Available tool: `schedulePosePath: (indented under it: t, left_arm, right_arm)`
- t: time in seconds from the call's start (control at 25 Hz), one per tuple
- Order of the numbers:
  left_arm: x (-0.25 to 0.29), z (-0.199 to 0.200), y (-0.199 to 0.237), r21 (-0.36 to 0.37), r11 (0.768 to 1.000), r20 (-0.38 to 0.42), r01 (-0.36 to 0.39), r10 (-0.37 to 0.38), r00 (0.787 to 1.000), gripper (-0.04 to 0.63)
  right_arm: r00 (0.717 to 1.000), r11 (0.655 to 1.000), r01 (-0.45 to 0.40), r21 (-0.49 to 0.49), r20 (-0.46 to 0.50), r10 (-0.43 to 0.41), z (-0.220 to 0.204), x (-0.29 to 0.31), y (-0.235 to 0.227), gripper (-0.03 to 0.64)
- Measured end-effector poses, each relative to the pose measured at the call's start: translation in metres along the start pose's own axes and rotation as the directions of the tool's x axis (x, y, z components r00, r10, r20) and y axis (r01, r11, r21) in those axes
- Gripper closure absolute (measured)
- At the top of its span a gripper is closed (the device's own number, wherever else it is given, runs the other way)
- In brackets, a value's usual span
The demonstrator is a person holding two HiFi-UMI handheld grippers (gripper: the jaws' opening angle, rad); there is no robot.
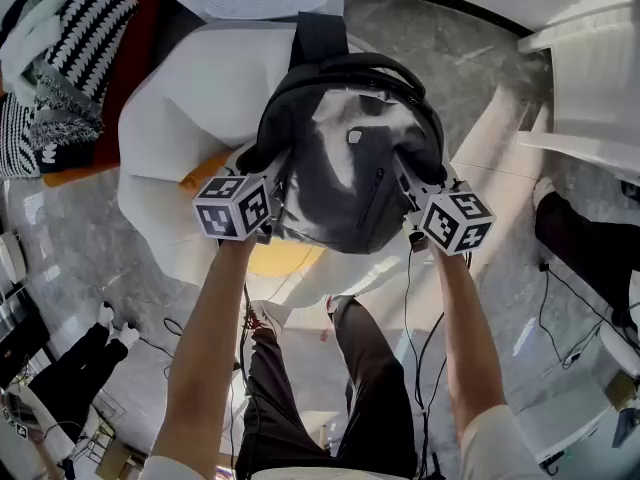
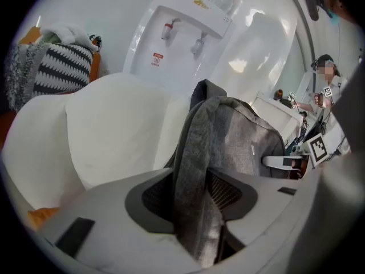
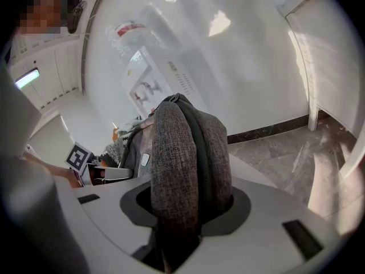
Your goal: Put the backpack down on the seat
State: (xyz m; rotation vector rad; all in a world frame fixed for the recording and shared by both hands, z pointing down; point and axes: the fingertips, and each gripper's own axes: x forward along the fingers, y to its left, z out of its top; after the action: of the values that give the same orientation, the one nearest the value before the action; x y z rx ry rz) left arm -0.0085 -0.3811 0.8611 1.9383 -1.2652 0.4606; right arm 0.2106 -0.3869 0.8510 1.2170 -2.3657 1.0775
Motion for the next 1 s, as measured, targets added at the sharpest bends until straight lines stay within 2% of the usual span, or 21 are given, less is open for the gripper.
schedulePosePath:
  t: [0.16,0.28,0.44,0.72,1.0]
  left_arm:
    - [-0.006,0.0,0.001,-0.008,1.0,-0.01,-0.01,0.01,1.0,0.395]
    - [-0.012,-0.001,0.001,-0.003,1.0,-0.022,-0.026,0.026,0.999,0.376]
    - [-0.022,-0.004,0.0,-0.039,0.999,-0.031,-0.025,0.024,0.999,0.36]
    - [-0.044,0.005,0.001,-0.074,0.997,-0.019,-0.022,0.02,1.0,0.351]
    - [-0.063,0.01,-0.002,-0.072,0.997,-0.017,-0.018,0.017,1.0,0.351]
  right_arm:
    - [1.0,1.0,0.011,-0.004,-0.001,-0.011,0.002,-0.006,0.004,0.472]
    - [0.999,0.998,0.053,-0.044,0.002,-0.053,0.001,-0.013,0.005,0.44]
    - [0.994,0.992,0.109,-0.069,-0.018,-0.11,-0.003,-0.025,0.004,0.4]
    - [0.99,0.988,0.124,-0.093,-0.051,-0.129,-0.008,-0.04,0.018,0.394]
    - [0.987,0.985,0.141,-0.098,-0.067,-0.148,-0.009,-0.058,0.029,0.394]
